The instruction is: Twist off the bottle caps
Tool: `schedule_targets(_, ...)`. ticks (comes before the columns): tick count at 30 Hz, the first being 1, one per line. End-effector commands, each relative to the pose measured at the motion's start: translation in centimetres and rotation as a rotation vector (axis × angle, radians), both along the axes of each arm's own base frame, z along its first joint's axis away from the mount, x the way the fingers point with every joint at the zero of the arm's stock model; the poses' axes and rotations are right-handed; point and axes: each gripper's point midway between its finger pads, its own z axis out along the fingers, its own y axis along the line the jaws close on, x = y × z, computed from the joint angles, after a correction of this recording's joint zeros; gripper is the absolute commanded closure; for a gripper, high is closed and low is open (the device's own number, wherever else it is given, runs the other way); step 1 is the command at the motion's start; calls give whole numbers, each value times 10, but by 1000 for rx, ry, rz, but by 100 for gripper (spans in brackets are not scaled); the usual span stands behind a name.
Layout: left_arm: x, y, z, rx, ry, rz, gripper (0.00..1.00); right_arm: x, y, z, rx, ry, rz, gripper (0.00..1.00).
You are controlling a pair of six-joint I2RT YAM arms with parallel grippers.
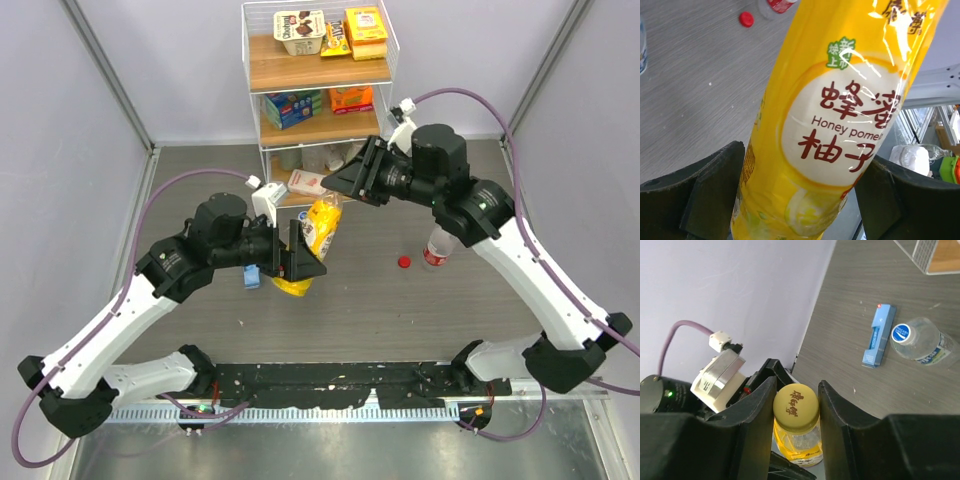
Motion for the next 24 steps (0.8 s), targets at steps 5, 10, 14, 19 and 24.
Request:
schedule_targets(5,-14,-4,22,-113,-49,-63,13,-20,-12,71,136,-273,39,98)
schedule_targets(10,-20,-14,26,-161,-45,-131,18,-29,-16,78,138,-321,64,98)
schedule_targets(14,-22,-16,24,-157,-37,-160,30,-32,-18,81,139,-337,65,99)
schedule_targets(19,-23,-15,22,-146,-49,-173,56,-31,-18,85,151,-338,63,98)
schedule_targets(24,-19,-3,20,-100,-91,-119,61,-32,-21,99,159,-354,57,71)
